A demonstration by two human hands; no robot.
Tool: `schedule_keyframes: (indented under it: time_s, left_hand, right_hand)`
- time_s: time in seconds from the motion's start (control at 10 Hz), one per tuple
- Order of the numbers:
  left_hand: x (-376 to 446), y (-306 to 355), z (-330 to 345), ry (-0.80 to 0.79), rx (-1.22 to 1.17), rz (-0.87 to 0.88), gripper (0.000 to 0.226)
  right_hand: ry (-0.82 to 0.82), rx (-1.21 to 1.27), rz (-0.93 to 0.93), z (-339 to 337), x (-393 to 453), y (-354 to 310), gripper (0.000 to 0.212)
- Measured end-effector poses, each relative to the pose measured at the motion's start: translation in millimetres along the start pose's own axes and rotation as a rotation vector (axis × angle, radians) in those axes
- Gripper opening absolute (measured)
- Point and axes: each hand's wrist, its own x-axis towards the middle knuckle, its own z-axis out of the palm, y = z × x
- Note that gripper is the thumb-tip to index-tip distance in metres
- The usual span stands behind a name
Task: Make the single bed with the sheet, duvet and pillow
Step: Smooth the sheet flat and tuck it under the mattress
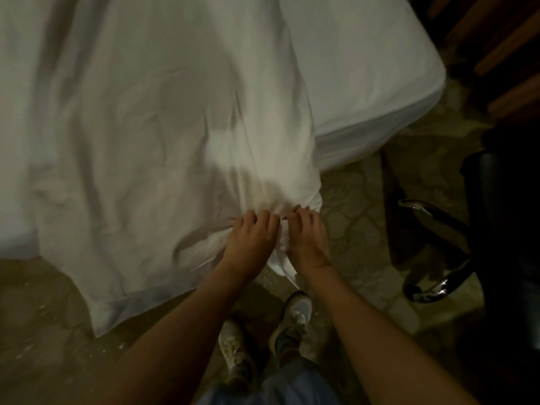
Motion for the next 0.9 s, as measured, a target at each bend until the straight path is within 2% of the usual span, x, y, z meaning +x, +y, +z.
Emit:
schedule_keyframes:
  time_s: [0.2,0.3,0.4,0.5,0.6,0.7,0.8,0.9]
  left_hand:
    - [6,23,-32,0.038,-0.041,-0.067,0.012]
    - [18,23,-68,0.128,-0.058,-0.077,0.015]
    - [17,47,-91,0.176,-0.104,-0.084,0.016]
    - [-31,74,-81,0.050,-0.172,-0.184,0.029]
    - [-56,58,-63,-0.078,-0.130,-0.202,0.057]
    - [-33,65,-71,-0.125,-0.185,-0.285,0.058]
    - [-32,82,-76,-0.157,-0.203,-0.277,0.051]
    - [-37,69,-77,-0.165,-0.221,-0.274,0.047]
  right_hand:
    - [0.007,0.075,0.082,-36,1,3,0.063]
    - [0.044,0.045,0.001,-75,30,-6,0.062]
    - [0.056,0.062,0.021,-115,1,7,0.051]
    - [-0.228,-0.194,0.351,-144,-98,30,0.043]
    - [0.187,-0.650,1.570,-109,-131,87,0.049]
    - [-0.053,-0.603,1.766,-86,-169,96,0.071]
    - [-0.317,-0.183,0.449,-100,-172,26,0.036]
    - [-0.194,-0.030,0.151,-106,-89,-44,0.072]
